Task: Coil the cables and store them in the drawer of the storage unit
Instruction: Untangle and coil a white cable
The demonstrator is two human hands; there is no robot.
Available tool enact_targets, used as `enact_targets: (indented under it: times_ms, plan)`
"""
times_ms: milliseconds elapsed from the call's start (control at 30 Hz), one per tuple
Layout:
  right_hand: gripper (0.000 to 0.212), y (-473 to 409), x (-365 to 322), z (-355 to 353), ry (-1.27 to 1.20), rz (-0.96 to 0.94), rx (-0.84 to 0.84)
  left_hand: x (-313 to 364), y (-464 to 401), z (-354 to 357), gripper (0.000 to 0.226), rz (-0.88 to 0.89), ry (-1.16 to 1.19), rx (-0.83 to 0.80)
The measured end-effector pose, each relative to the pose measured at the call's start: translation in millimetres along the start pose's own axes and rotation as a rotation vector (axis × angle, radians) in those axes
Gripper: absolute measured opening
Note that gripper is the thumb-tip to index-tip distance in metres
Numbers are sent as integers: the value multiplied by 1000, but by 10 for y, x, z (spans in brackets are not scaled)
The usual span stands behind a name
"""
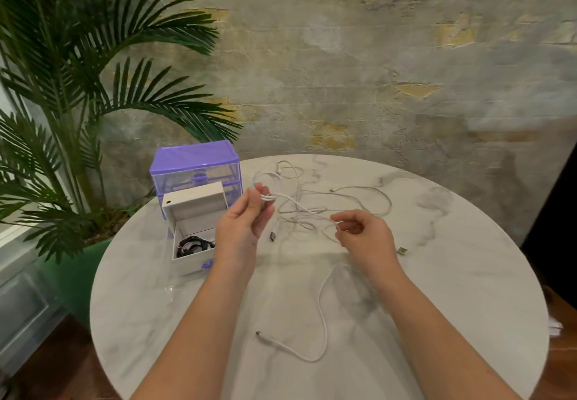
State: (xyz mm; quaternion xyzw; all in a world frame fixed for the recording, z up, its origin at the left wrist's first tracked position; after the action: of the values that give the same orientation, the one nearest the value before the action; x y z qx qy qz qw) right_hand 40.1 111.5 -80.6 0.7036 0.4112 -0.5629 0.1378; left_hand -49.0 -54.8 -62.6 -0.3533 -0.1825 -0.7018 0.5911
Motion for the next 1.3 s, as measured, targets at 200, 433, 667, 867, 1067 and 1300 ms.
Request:
enact_targets:
  times_ms: [200,433,667,867,1067,1300]
  plan:
    - [46,-45,47,-151,90,39,279,25,-37,-48,18,12,89,42]
    - [37,140,-138,90,382,-231,45,-136,24,6,19,-1,-163,-36]
    - [21,186,-166,193,362,-422,104,-234,107,94,24,-36,-215,-84]
    - [20,122,-110,127,462,-326,57,-153,48,41,20,-30,-66,-7]
    - [20,163,-168,140,305,-273,18,-172,71,74,17,-60,-90,-49]
    - [10,170,-215,145,-54,-237,-45,-237,162,141,16,-98,-166,-152]
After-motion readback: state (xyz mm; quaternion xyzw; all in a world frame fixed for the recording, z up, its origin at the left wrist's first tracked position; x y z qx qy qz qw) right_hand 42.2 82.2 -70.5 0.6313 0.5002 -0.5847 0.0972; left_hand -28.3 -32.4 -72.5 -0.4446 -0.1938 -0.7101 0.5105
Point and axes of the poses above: each hand's wrist, its own y-axis away from the middle knuckle, its own z-axis out of the palm, x = y × z, the point moved 1 cm from there along -y, towards the middle knuckle, and after that the axes turned 5 degrees about y, right-handed, at the moved point
